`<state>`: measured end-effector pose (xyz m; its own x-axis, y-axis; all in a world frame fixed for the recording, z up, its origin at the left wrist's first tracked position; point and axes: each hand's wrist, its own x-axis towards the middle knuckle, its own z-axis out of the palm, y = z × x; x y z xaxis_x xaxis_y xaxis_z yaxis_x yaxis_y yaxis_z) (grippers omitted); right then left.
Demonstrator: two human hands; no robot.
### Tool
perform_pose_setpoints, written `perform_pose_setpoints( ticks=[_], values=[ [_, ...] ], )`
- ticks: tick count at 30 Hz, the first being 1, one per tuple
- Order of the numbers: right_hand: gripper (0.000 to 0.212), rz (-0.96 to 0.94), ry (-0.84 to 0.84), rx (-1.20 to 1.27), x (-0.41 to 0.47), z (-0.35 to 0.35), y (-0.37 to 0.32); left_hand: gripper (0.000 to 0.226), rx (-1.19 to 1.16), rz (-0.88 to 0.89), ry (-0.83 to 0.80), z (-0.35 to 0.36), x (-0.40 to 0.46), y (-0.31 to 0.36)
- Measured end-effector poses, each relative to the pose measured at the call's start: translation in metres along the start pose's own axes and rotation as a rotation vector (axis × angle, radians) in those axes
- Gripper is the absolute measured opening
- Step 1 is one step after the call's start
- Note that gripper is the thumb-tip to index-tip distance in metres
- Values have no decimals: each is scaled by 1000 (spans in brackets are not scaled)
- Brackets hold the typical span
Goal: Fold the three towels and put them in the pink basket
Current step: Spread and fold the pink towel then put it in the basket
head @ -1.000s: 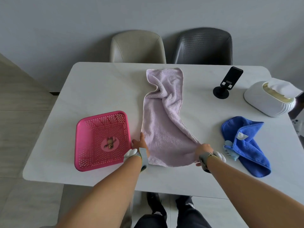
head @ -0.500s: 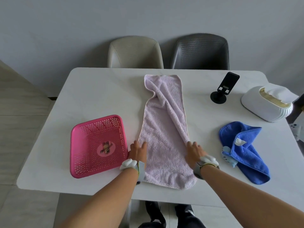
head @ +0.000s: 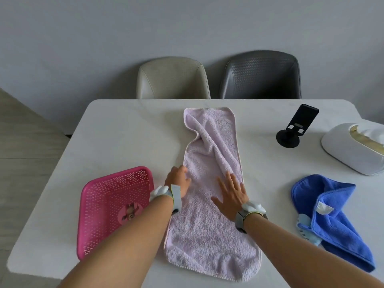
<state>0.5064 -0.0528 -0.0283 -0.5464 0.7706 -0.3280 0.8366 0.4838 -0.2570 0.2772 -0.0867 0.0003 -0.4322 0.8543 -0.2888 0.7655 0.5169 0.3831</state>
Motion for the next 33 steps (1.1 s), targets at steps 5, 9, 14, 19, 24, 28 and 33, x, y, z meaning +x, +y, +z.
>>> perform_pose_setpoints(
  ticks=[5, 9, 14, 19, 24, 28, 33],
  values=[
    [83, 95, 133, 331, 41, -3, 18, 43, 71, 204, 99, -8, 81, 29],
    [80, 38, 100, 315, 42, -2, 31, 59, 66, 328, 128, 1, 113, 57],
    [83, 91, 116, 170, 48, 6, 41, 65, -14, 215, 27, 27, 141, 66],
    [90, 170, 153, 177, 54, 7, 51, 75, 143, 11, -44, 22, 154, 45],
    [85, 186, 110, 103, 55, -4, 68, 89, 259, -112, -111, 18, 154, 17],
    [87, 170, 51, 88, 53, -10, 76, 97, 191, -223, -89, 13, 147, 20],
    [92, 88, 100, 72, 32, -11, 59, 68, 198, 41, 99, 14, 93, 37]
  ],
)
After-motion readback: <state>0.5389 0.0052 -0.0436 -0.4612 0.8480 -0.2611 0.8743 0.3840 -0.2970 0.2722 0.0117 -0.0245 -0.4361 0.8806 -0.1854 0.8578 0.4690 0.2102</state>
